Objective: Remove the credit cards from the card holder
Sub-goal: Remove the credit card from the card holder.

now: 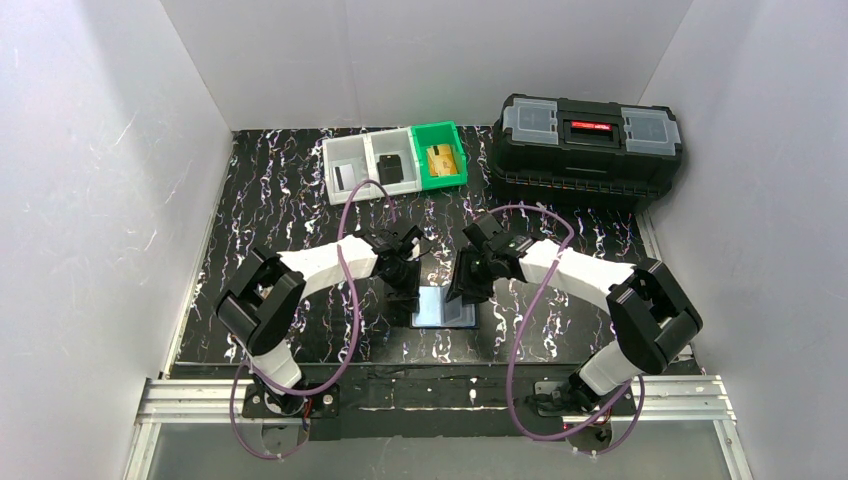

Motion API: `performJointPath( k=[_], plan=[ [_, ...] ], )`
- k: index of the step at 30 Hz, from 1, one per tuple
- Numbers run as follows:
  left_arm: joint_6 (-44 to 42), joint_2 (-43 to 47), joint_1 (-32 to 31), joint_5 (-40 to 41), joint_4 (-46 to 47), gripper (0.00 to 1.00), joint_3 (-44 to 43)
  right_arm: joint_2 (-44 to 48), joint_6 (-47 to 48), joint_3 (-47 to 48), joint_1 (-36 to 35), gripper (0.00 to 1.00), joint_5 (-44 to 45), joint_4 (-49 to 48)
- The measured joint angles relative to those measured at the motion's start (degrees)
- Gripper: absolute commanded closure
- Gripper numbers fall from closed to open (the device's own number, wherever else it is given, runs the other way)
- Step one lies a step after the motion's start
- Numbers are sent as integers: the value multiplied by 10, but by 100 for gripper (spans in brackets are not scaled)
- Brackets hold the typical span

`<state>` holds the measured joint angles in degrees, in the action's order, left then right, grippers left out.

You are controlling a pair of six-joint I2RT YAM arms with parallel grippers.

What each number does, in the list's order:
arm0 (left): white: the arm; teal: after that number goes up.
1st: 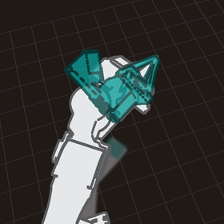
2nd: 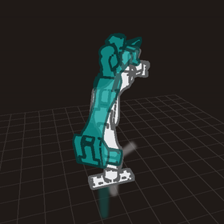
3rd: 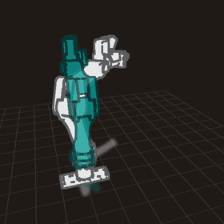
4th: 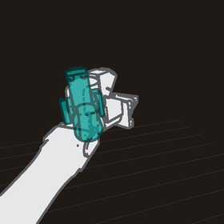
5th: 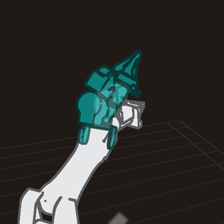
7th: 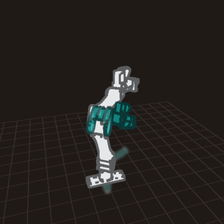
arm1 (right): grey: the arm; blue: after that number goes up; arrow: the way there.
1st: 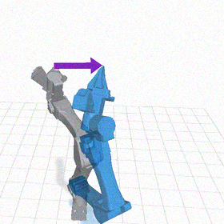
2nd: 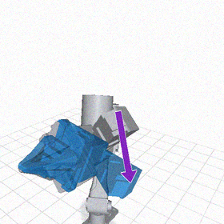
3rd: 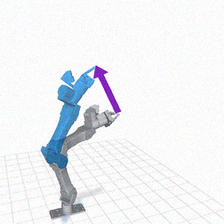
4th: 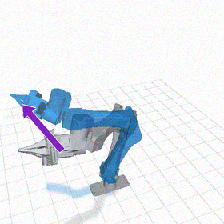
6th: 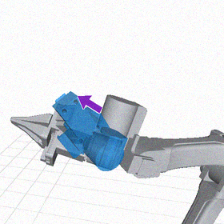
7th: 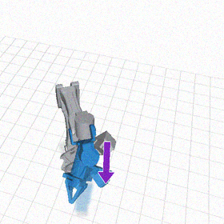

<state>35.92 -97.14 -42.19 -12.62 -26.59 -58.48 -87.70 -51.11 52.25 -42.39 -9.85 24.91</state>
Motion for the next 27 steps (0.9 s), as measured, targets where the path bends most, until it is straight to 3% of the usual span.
performJointPath(
  k=[6, 17, 23, 27],
  plan=[
    [-4, 24, 5, 6, -22, 84, 0, -17, -1, 39, -11, 53, -9, 3],
    [-21, 211, 35, 77, -124, 81, -11, -137, 1, 156, -53, 41, -39, 2],
    [-25, 187, 35, 62, -123, 82, -14, -122, 0, 145, -43, 40, -38, 1],
    [-25, 143, 35, 39, -101, 83, -18, -70, -1, 90, -25, 41, -40, -15]
  ],
)
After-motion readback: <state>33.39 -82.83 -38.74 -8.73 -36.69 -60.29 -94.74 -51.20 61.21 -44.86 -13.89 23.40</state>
